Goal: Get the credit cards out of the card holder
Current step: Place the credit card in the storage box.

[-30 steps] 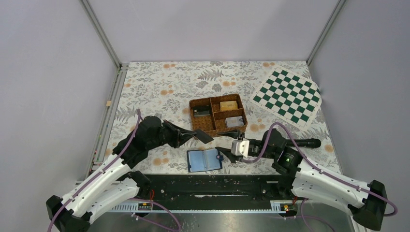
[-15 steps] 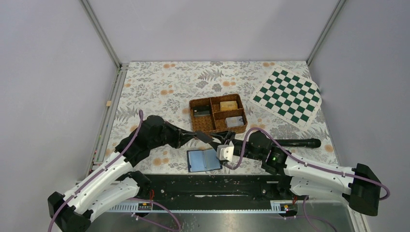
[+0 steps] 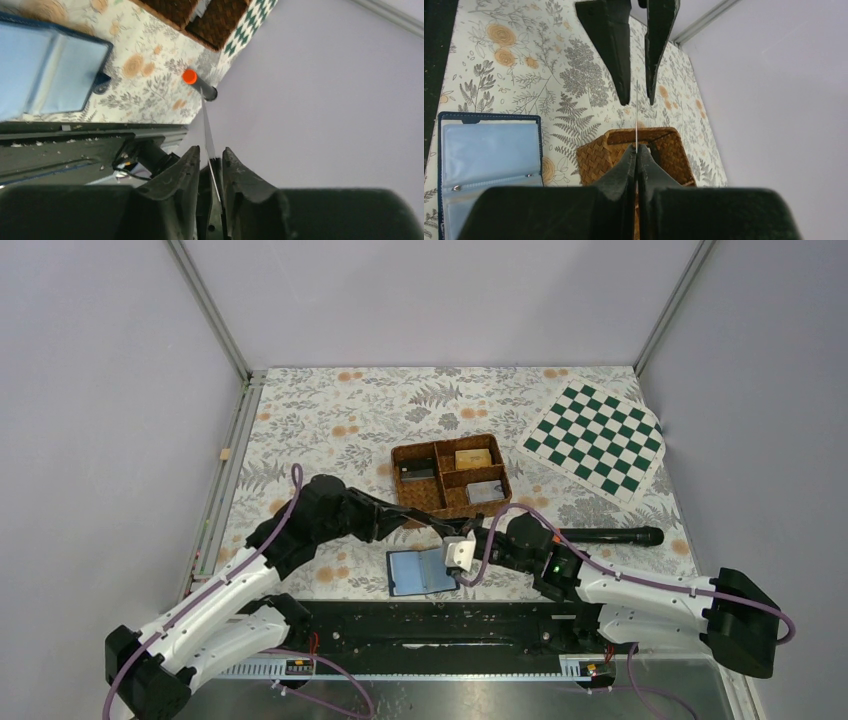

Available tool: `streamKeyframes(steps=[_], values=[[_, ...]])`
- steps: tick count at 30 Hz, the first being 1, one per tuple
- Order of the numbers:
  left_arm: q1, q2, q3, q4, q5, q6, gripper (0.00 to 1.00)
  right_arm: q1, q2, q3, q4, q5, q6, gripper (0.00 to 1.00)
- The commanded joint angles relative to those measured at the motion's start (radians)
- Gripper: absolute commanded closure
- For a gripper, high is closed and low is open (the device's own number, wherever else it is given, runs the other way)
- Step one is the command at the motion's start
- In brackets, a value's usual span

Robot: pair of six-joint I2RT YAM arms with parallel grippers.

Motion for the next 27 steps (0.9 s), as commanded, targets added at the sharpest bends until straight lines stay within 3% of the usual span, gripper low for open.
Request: streamKeyframes(steps=[1, 5, 11, 15, 19, 22, 27], values=[[-0.007, -0.008, 0.041, 0.118, 0.005, 0.033, 0.67, 0.005, -0.011, 0.028, 0.037, 0.116, 0.142, 1.0], [-0.003, -0.023, 0.057, 0.162, -0.068, 0.243, 0.53, -0.057, -0.049, 0.13, -0.179, 0.122, 0.39, 1.0], [0.005, -0.007, 0.177, 0.102, -0.115, 0.751, 0.5, -0.202, -0.11, 0.179, -0.341, -0.12, 0.635, 1.0], [0.032, 0.055, 0.272, 0.095, 0.14, 1.078, 0.5, -0.228, -0.115, 0.236, -0.46, -0.24, 0.665, 1.0], [0.034, 0.182, 0.461, -0.103, 0.315, 1.328, 0.5, -0.257, -0.127, 0.282, -0.516, -0.379, 0.711, 1.0], [0.033, 0.221, 0.477, -0.116, 0.473, 1.399, 0.5, -0.275, -0.129, 0.312, -0.519, -0.453, 0.76, 1.0], [0.033, 0.213, 0.452, -0.108, 0.592, 1.461, 0.49, -0.288, -0.101, 0.37, -0.586, -0.529, 0.792, 1.0]])
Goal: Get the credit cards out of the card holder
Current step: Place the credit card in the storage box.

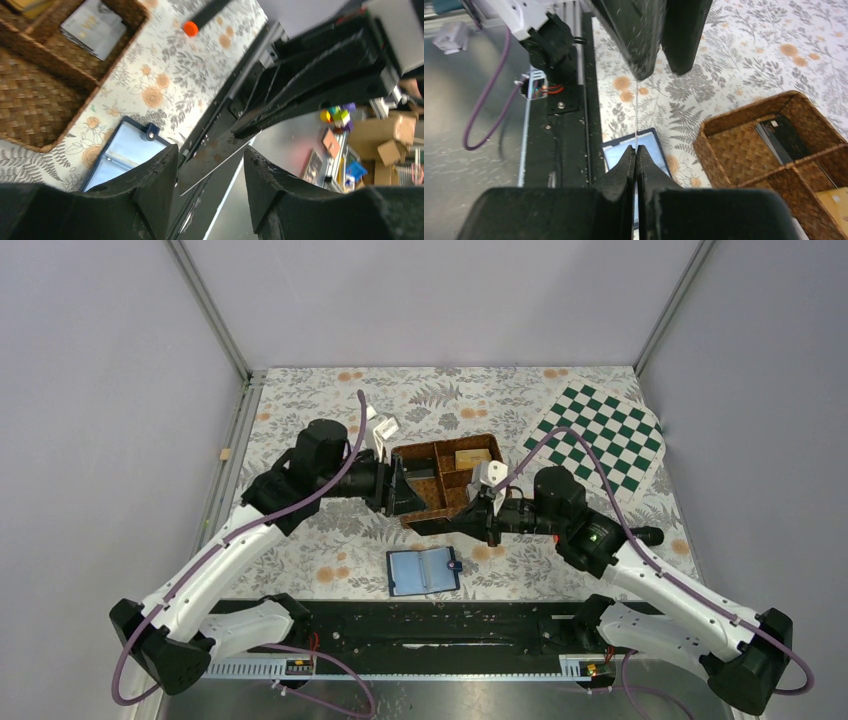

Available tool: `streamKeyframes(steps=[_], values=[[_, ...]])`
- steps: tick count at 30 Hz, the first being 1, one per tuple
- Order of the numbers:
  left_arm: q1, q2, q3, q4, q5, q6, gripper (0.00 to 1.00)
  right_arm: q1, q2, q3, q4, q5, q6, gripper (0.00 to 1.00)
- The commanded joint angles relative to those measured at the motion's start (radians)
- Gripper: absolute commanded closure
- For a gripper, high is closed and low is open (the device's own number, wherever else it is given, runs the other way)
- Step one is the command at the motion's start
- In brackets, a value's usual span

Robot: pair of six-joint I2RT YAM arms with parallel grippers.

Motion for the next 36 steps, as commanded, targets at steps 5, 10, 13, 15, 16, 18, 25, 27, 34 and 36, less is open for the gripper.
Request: streamKeyframes(steps=[5, 10, 13, 15, 16, 18, 25, 27, 34, 36], values=[[0.001, -0.017, 0.014, -0.011, 0.242, 0.176, 0.45, -0.023, 0.057, 0.116, -0.104, -0.162, 0.083, 1.0], [-0.011, 0.024, 0.022, -0.012, 0.246, 0.197, 0.49, -0.023, 0.079, 0.131, -0.095, -0.209, 0.111, 1.0], [-0.013, 0.059, 0.025, -0.011, 0.283, 0.213, 0.56, -0.022, 0.084, 0.135, -0.094, -0.214, 0.12, 1.0], [-0.018, 0.072, 0.026, -0.012, 0.296, 0.223, 0.57, -0.025, 0.09, 0.14, -0.098, -0.218, 0.125, 1.0], [-0.024, 0.077, 0.028, -0.011, 0.297, 0.228, 0.57, -0.025, 0.096, 0.145, -0.102, -0.224, 0.125, 1.0], [-0.04, 0.081, 0.034, -0.012, 0.298, 0.236, 0.56, -0.026, 0.11, 0.157, -0.116, -0.235, 0.125, 1.0], [-0.075, 0.102, 0.048, -0.013, 0.288, 0.253, 0.59, -0.026, 0.152, 0.179, -0.119, -0.259, 0.169, 1.0], [-0.081, 0.108, 0.049, -0.013, 0.293, 0.255, 0.72, -0.027, 0.161, 0.187, -0.119, -0.254, 0.174, 1.0], [-0.062, 0.061, 0.01, 0.095, 0.094, 0.12, 1.0, -0.067, 0.139, 0.147, 0.001, -0.097, 0.361, 0.67], [-0.018, 0.02, -0.053, 0.228, 0.064, -0.008, 1.0, -0.127, 0.123, 0.111, 0.079, -0.044, 0.519, 0.54]])
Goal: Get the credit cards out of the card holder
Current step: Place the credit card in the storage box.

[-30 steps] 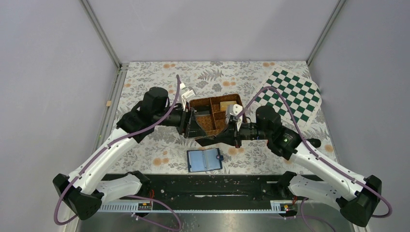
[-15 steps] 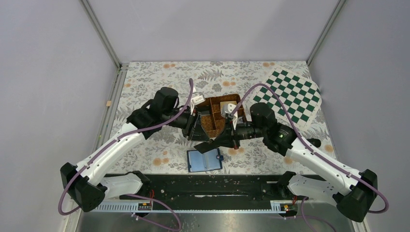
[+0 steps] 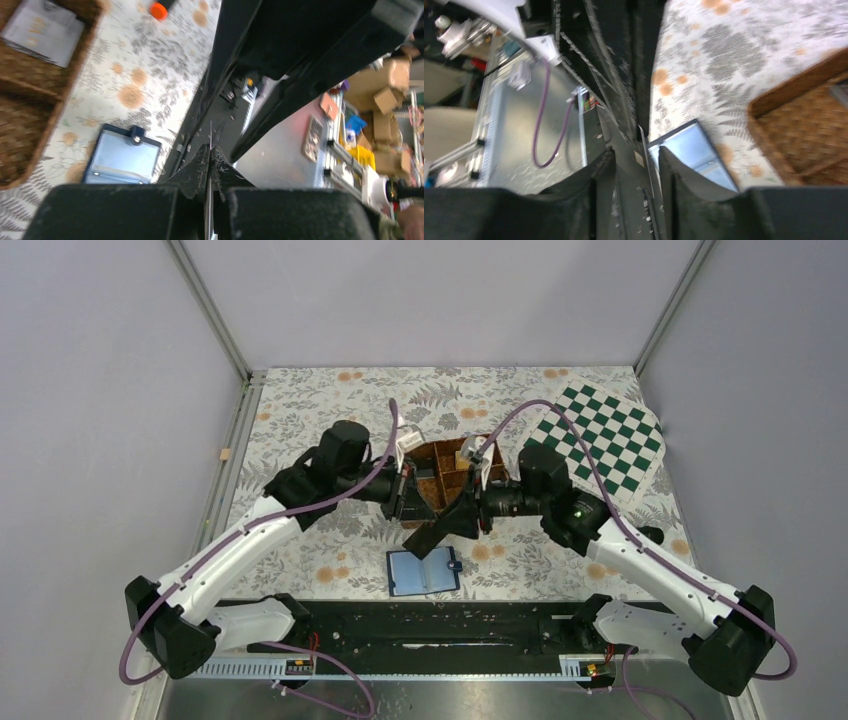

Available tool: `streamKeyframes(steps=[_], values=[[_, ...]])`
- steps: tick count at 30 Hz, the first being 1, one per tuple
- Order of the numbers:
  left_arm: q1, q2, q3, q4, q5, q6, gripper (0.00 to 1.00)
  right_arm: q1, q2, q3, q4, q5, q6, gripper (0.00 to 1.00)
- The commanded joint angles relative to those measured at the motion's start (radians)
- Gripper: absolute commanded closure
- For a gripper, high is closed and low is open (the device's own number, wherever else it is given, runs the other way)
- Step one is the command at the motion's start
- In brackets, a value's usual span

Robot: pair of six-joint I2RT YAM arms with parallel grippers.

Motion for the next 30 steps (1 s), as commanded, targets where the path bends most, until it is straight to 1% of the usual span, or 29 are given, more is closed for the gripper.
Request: streamKeyframes(steps=[1, 3, 5, 6, 8, 10, 12, 14, 17, 18, 21, 23, 25, 30], values=[[0.084, -0.105, -0.098, 0.31, -0.142, -0.267, 1.0, -0.112, -0.052, -0.051, 0.235, 0.129, 0.321, 0.49], [0.136, -0.174, -0.195, 0.472, -0.23, -0.463, 1.0, -0.154, -0.075, -0.128, 0.378, 0.162, 0.449, 0.47], [0.163, -0.247, -0.308, 0.642, -0.358, -0.631, 1.0, -0.163, -0.099, -0.186, 0.422, 0.302, 0.574, 0.49], [0.164, -0.28, -0.364, 0.704, -0.435, -0.699, 1.0, -0.163, -0.103, -0.202, 0.432, 0.346, 0.617, 0.5], [0.164, -0.33, -0.459, 0.817, -0.564, -0.829, 1.0, -0.163, -0.115, -0.245, 0.516, 0.384, 0.641, 0.5], [0.165, -0.36, -0.535, 0.918, -0.674, -0.984, 1.0, -0.163, -0.137, -0.359, 0.696, 0.467, 0.763, 0.46], [0.163, -0.374, -0.614, 1.018, -0.757, -1.094, 1.0, -0.163, -0.138, -0.433, 0.897, 0.55, 0.815, 0.43], [0.156, -0.366, -0.663, 1.121, -0.828, -1.186, 1.0, -0.163, -0.119, -0.466, 0.966, 0.612, 0.835, 0.42], [0.122, -0.335, -0.678, 1.187, -0.932, -1.242, 1.0, -0.162, -0.069, -0.456, 1.003, 0.635, 0.851, 0.43], [0.106, -0.325, -0.675, 1.193, -0.969, -1.237, 1.0, -0.162, -0.052, -0.455, 1.037, 0.638, 0.854, 0.44], [0.035, -0.314, -0.669, 1.184, -1.138, -1.201, 1.0, -0.159, 0.001, -0.472, 1.197, 0.673, 0.869, 0.44], [-0.014, -0.309, -0.664, 1.19, -1.238, -1.188, 1.0, -0.149, 0.033, -0.459, 1.218, 0.702, 0.868, 0.44], [-0.041, -0.291, -0.659, 1.223, -1.275, -1.186, 1.0, -0.143, 0.059, -0.426, 1.181, 0.704, 0.865, 0.44], [-0.062, -0.246, -0.661, 1.258, -1.31, -1.232, 1.0, -0.107, 0.109, -0.389, 1.232, 0.724, 0.853, 0.44]])
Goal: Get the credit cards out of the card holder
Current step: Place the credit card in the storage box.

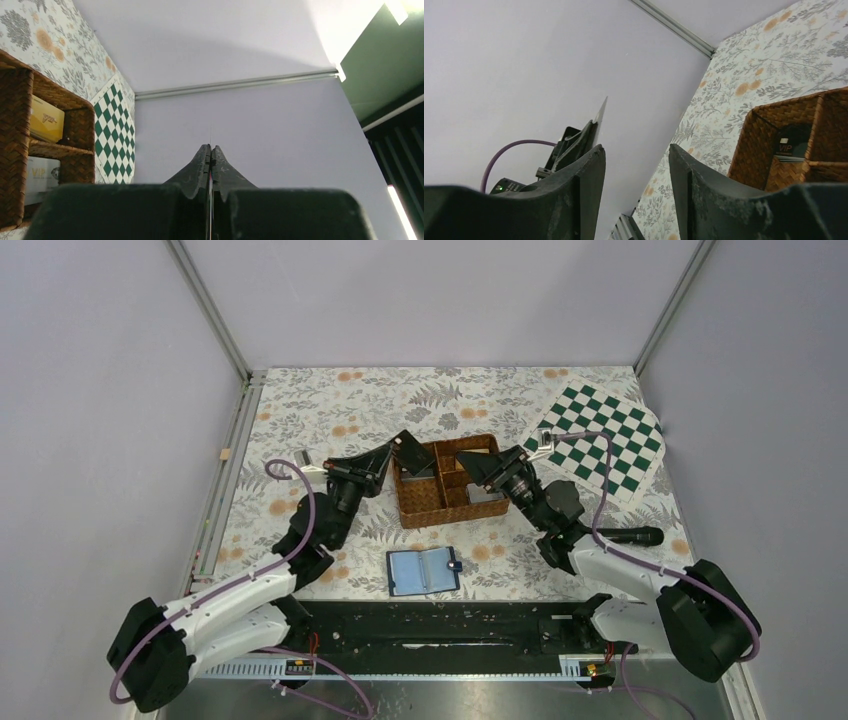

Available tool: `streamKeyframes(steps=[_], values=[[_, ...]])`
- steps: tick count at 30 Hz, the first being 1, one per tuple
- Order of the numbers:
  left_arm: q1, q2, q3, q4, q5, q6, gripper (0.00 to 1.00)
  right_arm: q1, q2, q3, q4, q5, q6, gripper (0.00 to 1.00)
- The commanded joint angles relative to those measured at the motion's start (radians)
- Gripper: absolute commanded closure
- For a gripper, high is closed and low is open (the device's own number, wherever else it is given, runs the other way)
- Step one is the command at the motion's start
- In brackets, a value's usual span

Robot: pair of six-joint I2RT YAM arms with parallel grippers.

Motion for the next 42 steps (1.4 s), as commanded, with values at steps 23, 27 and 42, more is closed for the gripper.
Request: streamKeyframes(steps=[23, 27, 42], values=[[-0.054, 0.11, 0.004, 0.176, -0.174, -0.159, 1.0, 0.162, 0.195, 0.147, 0.213, 0.094, -0.032, 0.54], [-0.054, 0.141, -0.006, 0.233, -0.16, -0.162, 1.0, 0.165, 0.213, 0.143, 0.241, 0.096, -0.032, 0.61], [-0.059, 0.183, -0.03, 0.327, -0.137, -0.143, 1.0, 0.165, 0.248, 0.146, 0.267, 0.045, -0.041, 0.78]])
